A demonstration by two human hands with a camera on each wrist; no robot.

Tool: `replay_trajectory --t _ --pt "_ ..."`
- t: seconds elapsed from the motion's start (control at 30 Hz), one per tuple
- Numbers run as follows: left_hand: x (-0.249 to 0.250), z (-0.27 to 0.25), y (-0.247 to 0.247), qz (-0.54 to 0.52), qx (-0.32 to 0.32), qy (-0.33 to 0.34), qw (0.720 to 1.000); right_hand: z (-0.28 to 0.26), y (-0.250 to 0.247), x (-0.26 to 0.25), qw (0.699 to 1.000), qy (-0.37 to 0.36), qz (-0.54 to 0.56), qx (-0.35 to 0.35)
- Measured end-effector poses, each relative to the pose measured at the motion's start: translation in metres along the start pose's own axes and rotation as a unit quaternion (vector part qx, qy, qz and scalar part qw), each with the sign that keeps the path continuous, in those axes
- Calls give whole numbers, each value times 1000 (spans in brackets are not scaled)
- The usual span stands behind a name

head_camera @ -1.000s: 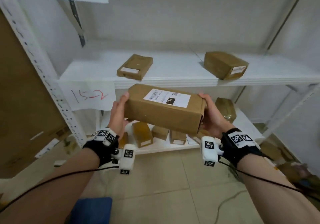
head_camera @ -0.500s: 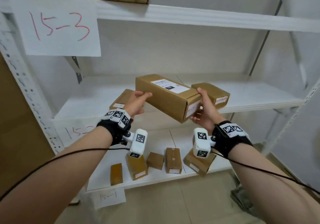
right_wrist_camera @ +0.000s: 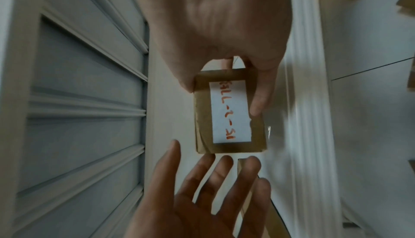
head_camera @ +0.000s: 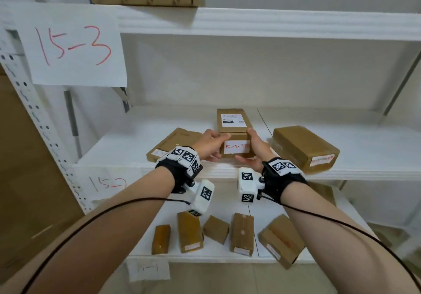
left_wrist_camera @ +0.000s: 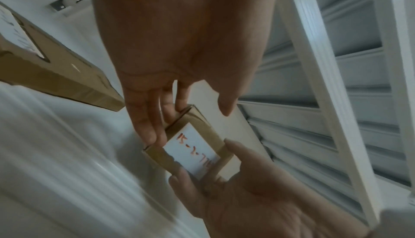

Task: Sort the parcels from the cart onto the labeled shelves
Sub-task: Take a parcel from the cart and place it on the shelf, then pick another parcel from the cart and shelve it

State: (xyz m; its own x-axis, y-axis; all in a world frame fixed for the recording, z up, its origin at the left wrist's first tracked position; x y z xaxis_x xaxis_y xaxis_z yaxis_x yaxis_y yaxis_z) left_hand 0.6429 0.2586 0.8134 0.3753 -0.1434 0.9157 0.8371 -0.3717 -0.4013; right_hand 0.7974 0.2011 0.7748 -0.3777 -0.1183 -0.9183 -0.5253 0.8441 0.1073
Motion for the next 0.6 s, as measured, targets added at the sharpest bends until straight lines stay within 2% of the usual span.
replay_trajectory --t 0.23,0.37,0.5,0.6 --pt "-19 19 19 22 -27 -23 999 39 15 21 997 -56 -29 35" --pt "-33 10 18 16 -31 -20 999 16 15 31 996 -51 4 80" --pt "-63 -7 12 11 -39 -36 999 -9 22 52 998 -30 -53 -12" --pt "-105 -22 6 35 -56 -52 996 -25 33 85 987 -33 -136 -75"
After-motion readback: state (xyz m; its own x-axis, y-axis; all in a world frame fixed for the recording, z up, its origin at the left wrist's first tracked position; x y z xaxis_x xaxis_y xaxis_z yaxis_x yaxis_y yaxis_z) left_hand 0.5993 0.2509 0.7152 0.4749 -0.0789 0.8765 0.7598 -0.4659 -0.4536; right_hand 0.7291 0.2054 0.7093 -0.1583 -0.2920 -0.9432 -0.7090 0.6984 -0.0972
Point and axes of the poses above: each hand's wrist, its own z-axis towards the middle knuckle, its own y-axis out of the palm, x = y × z, the point moved 1 cm from there along z, towards the middle knuckle, and after that the axes turned 15 degrees about x, right-handed, at the moved point
